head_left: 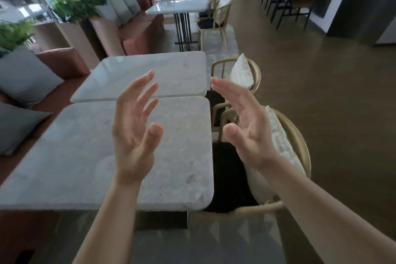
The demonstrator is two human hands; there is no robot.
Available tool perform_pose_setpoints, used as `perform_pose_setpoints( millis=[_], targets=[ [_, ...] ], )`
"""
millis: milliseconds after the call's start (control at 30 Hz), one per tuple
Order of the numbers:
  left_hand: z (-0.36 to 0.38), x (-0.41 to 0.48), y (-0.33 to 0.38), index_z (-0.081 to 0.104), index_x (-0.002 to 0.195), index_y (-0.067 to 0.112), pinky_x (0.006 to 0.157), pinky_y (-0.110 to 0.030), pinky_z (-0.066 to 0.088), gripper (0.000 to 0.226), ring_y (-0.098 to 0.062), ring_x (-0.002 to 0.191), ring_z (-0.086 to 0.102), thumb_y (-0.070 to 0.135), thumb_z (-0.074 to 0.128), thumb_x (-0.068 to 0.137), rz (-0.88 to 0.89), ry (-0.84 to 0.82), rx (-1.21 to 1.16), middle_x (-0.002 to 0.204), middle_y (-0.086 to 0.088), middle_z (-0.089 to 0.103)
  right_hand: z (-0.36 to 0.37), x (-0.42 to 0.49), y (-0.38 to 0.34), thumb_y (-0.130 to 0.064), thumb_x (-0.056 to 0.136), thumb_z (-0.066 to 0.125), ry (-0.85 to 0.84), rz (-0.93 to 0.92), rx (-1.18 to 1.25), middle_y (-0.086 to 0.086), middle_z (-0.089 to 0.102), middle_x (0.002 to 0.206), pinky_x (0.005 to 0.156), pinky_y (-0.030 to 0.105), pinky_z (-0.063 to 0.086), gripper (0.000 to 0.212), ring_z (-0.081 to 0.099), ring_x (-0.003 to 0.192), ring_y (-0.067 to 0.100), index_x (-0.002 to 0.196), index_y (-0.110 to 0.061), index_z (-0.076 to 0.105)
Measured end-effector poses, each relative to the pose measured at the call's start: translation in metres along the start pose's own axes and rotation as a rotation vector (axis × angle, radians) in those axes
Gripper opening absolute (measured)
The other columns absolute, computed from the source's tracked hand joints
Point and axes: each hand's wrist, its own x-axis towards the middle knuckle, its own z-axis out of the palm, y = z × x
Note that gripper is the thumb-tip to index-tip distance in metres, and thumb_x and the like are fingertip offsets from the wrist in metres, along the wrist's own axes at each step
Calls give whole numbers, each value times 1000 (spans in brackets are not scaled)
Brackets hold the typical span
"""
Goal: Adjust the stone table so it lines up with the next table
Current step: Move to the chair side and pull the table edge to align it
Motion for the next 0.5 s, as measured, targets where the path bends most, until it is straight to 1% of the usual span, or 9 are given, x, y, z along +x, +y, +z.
perform_pose_setpoints(
  millis=[67,167,233,267,300,333,433,500],
  targets=[
    [33,-4,10,49,148,44,118,-45,51,65,-28,149,55,78,59,92,5,58,18,159,11,52,-34,6,6,-81,95,54,-57,-20,35,16,62,153,119,64,49,89,60,146,33,149,-11,52],
    [70,-1,18,50,147,48,118,-46,50,64,-27,150,55,78,59,92,-25,134,53,158,14,53,-69,28,14,-81,95,55,-144,-35,105,15,61,154,121,63,48,88,59,147,33,150,-12,52],
    [87,7,16,51,148,43,117,-47,51,66,-27,149,55,78,59,93,-23,181,108,158,13,53,-86,44,27,-79,97,56,-193,-61,151,18,60,155,122,64,47,88,57,149,35,150,-9,51],
    [96,12,12,51,149,36,117,-47,51,69,-29,149,55,77,59,93,-15,203,139,159,10,53,-94,54,37,-77,98,57,-213,-80,174,19,60,155,122,65,46,87,57,149,37,150,-8,51],
    [105,16,6,50,149,30,116,-47,51,73,-30,148,56,77,59,94,-12,224,163,159,7,53,-102,63,48,-76,99,58,-223,-90,192,20,60,154,122,67,45,85,56,149,38,150,-8,52],
    [114,20,-2,47,150,28,115,-47,52,76,-31,148,56,77,59,94,-12,247,181,159,5,53,-109,72,59,-75,99,58,-232,-95,211,20,60,154,121,68,45,84,56,149,39,150,-8,53],
    [146,30,-38,45,151,28,116,-45,51,78,-31,148,56,78,59,93,-1,307,209,159,3,53,-132,97,101,-73,100,59,-267,-143,227,16,61,153,120,69,45,82,57,148,39,150,-8,53],
    [167,42,-63,44,151,28,116,-46,51,77,-32,149,56,78,58,94,-49,348,216,159,-1,52,-147,113,127,-71,101,59,-297,-115,220,17,62,153,120,69,46,81,57,148,39,150,-7,54]
  ],
)
